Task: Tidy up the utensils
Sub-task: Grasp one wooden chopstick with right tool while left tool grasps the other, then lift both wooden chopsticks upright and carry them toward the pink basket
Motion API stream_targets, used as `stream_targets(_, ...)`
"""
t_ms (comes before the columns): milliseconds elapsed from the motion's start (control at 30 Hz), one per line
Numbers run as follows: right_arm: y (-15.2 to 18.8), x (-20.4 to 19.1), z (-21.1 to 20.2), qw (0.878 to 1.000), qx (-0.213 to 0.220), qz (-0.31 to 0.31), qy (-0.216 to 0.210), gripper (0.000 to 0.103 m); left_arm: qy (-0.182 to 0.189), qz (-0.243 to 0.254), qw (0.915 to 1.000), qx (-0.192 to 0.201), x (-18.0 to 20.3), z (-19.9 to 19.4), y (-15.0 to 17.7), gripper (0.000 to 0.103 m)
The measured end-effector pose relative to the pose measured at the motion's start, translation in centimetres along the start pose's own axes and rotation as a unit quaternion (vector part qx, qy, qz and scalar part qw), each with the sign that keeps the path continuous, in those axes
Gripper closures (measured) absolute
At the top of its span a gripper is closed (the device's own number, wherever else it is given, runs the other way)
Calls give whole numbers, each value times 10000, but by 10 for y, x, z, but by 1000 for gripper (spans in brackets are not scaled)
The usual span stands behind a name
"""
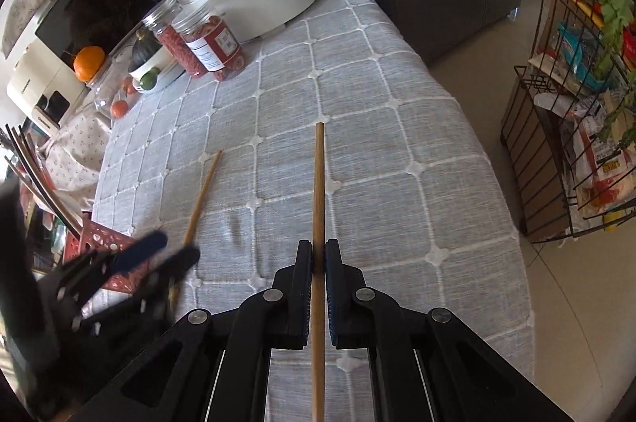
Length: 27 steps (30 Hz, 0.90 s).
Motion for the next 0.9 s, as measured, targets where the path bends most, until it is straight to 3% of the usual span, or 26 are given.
stream_targets(267,1,15,2,9999,-96,94,-34,96,-489,-149,9982,-303,-23,38,-1,72)
stream_targets(367,1,12,0,9999,-81,65,-64,96,-455,-218,9982,-324,-26,42,1,73)
stream_targets(500,2,8,0,10000,-72,22,-64,96,-248,-309,9985,-378,-22,44,2,93)
stream_targets(533,1,7,0,10000,-69,22,-56,96,-239,-276,9986,-379,-21,44,3,94)
stream_targets(733,-3,2,-8,10000,69,21,-50,97,-97,-171,9996,-223,-15,19,10,96)
stream_targets(900,-5,-4,-19,9998,184,41,-103,96,199,10,9996,193,-10,-29,10,96)
Point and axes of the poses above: each gripper's, at about its wrist camera, not at the fingertips, and z roughly the way its jaws point, x to its right, y to its underside, the point moved 9 cm from there along z, roughly the way its jaws point, and after that the axes turned 14 degrees about x, right-handed, at the moved point
